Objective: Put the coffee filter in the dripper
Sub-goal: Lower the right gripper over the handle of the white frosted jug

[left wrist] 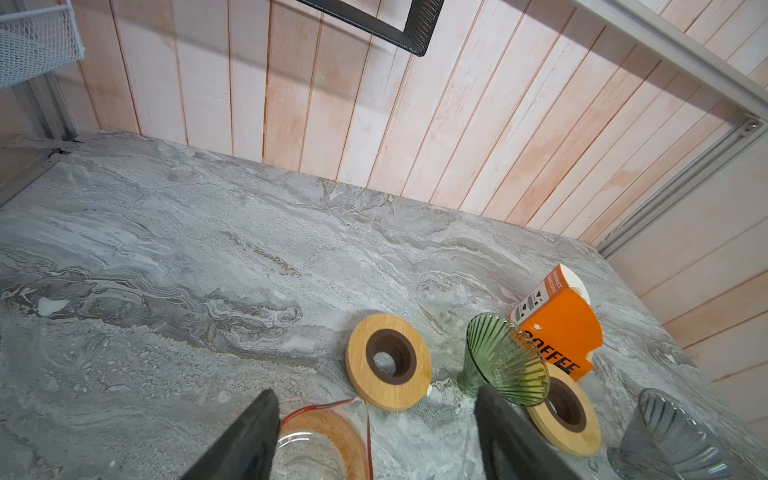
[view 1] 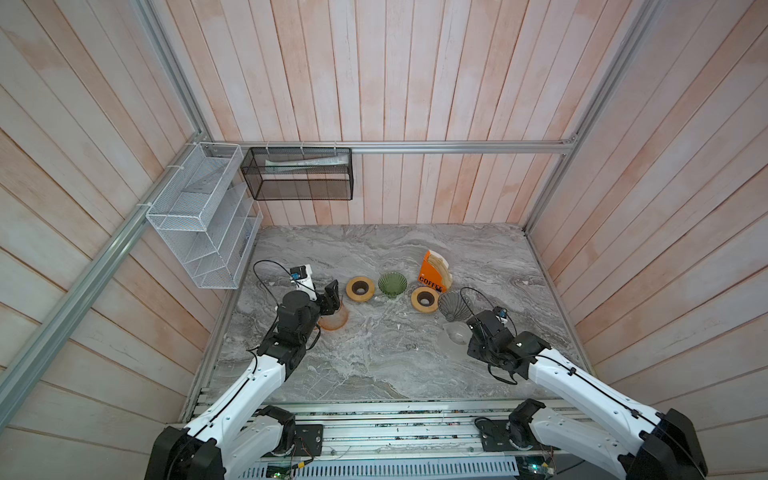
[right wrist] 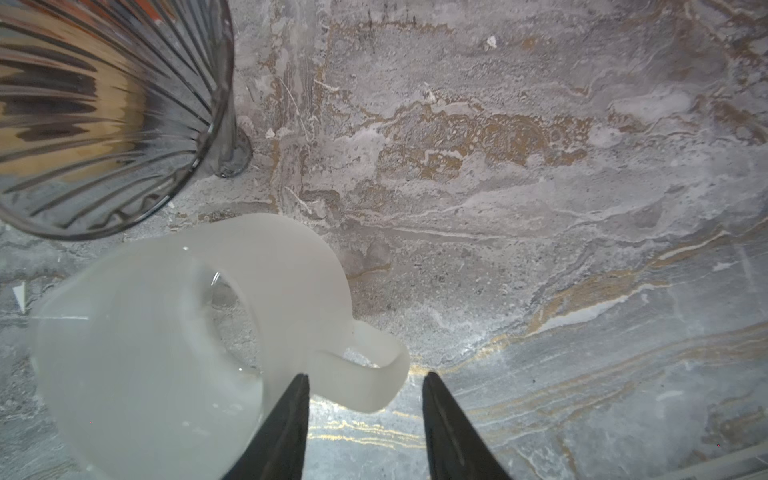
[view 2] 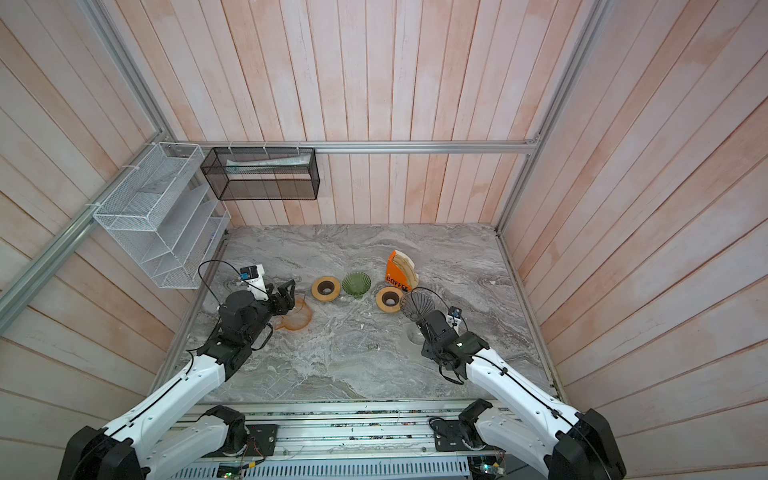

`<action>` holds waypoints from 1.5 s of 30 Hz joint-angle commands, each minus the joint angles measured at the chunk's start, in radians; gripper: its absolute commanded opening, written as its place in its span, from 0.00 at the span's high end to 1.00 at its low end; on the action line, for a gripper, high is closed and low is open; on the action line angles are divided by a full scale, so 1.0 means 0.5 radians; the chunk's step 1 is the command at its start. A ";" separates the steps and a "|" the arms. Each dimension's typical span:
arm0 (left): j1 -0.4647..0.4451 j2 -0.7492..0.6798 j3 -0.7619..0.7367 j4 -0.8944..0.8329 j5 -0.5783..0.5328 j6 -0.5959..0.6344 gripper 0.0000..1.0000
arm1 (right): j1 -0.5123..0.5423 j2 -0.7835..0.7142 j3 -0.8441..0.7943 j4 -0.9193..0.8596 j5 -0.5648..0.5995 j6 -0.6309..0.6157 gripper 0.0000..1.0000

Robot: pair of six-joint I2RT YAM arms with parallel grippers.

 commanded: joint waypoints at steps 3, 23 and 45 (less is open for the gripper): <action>-0.005 -0.014 -0.032 0.028 0.018 -0.006 0.24 | 0.045 0.013 -0.045 0.000 -0.058 0.007 0.55; -0.005 -0.029 -0.040 0.016 0.018 -0.002 0.24 | 0.127 -0.111 -0.076 -0.018 0.127 0.118 0.54; -0.005 -0.038 -0.043 0.009 0.015 -0.009 0.24 | 0.120 -0.055 -0.149 0.280 -0.063 -0.166 0.54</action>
